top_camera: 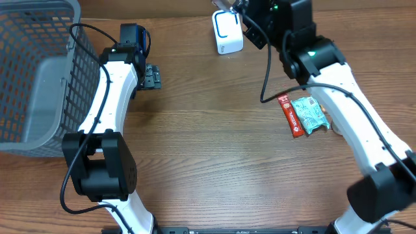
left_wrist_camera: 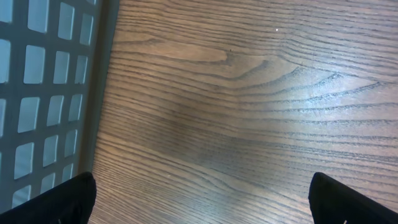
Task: Scan the item barcode
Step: 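Lift the snack bag with the right gripper to the white scanner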
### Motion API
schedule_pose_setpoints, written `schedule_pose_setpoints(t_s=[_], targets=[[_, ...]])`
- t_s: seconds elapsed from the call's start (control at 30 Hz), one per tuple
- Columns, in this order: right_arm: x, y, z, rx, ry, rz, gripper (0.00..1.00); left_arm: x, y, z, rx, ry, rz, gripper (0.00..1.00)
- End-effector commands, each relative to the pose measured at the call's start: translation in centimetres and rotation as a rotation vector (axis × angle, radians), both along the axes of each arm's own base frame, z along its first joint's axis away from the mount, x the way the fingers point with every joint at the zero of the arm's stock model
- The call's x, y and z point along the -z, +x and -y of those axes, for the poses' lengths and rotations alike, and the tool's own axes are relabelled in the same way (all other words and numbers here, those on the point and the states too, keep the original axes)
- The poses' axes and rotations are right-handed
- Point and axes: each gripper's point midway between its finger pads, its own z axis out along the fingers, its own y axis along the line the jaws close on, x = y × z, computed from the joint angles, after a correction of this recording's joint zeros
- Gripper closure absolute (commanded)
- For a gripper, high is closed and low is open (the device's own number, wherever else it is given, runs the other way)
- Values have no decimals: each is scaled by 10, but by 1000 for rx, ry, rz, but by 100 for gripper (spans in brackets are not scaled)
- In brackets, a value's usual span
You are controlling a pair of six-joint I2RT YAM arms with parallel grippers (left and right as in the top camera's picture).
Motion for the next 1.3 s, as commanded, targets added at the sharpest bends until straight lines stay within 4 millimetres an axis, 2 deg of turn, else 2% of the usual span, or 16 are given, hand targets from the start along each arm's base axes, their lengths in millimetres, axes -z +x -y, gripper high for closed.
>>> schedule_pose_setpoints(t_s=[0.0, 0.1, 0.23, 0.37, 0.47, 0.67, 0.8, 0.97, 1.27], targets=[[14, 20, 2, 46, -73, 39, 96, -14, 4, -2, -17, 11, 41, 0], [30, 37, 3, 86, -132, 76, 96, -14, 4, -2, -17, 11, 41, 0], [60, 52, -9, 65, -240, 109, 96, -14, 4, -2, -17, 11, 41, 0], [81, 65, -18, 84, -312, 154, 96, -14, 4, -2, -17, 11, 41, 0], [88, 76, -22, 139, -322, 205, 96, -14, 4, -2, -17, 11, 41, 0], [102, 85, -37, 128, -417, 295, 96, -14, 4, -2, -17, 11, 41, 0], [112, 87, -40, 106, -467, 304, 96, -14, 4, -2, -17, 11, 41, 0], [124, 84, -40, 126, -391, 232, 96, -14, 4, -2, -17, 11, 41, 0], [159, 70, -42, 60, -415, 95, 96, -14, 4, -2, -17, 11, 41, 0]])
